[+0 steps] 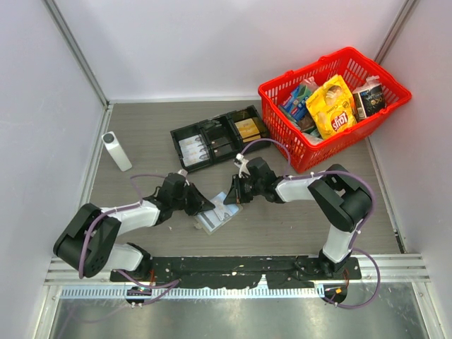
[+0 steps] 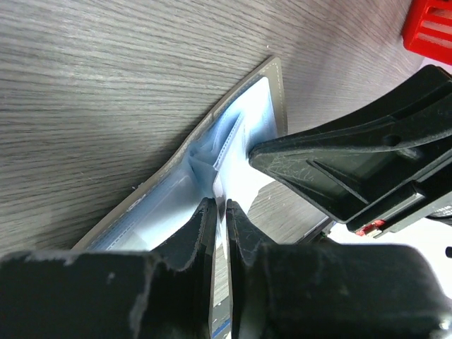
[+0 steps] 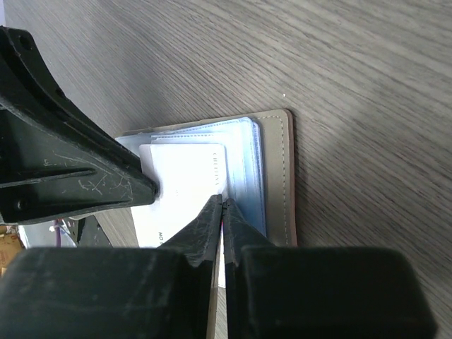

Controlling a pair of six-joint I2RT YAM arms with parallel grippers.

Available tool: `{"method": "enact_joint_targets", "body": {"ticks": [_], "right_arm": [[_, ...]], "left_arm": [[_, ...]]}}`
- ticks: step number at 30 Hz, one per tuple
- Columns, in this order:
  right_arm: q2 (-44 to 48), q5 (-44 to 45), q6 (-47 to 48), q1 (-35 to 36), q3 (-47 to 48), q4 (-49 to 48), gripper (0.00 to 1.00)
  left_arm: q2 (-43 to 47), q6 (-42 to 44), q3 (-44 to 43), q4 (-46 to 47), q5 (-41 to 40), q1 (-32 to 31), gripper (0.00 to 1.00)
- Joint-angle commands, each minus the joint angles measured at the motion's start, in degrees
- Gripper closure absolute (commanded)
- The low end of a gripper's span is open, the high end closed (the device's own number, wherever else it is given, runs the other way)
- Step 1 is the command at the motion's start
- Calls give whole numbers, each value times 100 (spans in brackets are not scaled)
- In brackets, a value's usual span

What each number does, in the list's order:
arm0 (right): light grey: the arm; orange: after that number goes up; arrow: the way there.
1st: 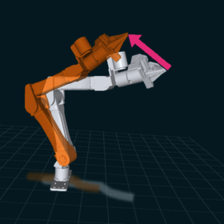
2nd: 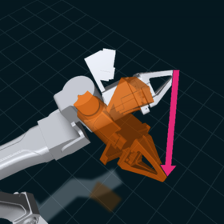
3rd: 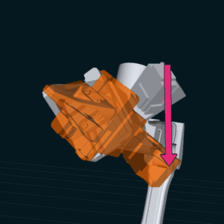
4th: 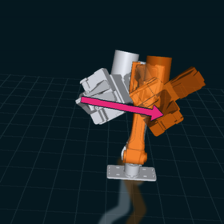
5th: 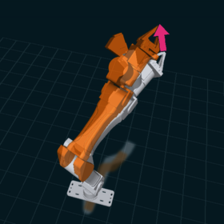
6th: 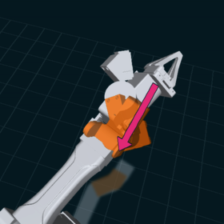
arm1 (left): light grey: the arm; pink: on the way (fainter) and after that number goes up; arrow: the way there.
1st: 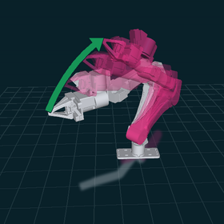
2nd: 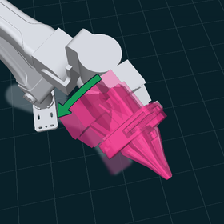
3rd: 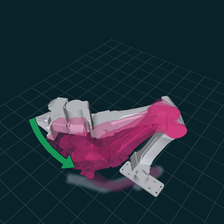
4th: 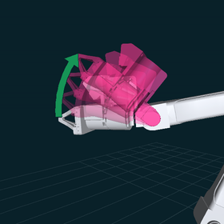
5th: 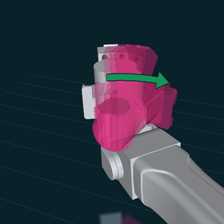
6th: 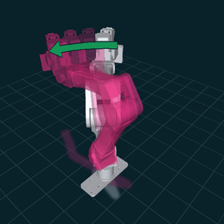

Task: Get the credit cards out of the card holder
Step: Remove the credit card from the card holder.

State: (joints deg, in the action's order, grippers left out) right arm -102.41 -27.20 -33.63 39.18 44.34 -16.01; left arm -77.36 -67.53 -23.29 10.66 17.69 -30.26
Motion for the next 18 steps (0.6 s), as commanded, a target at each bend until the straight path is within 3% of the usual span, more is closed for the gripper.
{"method": "enact_joint_targets", "body": {"ticks": [1, 7, 11, 18], "right_arm": [[-306, 532, 208, -68, -83, 467, 92], [-315, 505, 207, -77, -57, 467, 92], [-315, 523, 199, -86, -74, 467, 92], [-323, 584, 190, -121, -83, 476, 92]], "left_arm": [[213, -32, 61, 665, 278, -24, 87], [99, -32, 17, 745, 393, -15, 89], [98, -32, 9, 719, 393, -24, 100], [529, 108, -79, -264, 86, -15, 100]]}}
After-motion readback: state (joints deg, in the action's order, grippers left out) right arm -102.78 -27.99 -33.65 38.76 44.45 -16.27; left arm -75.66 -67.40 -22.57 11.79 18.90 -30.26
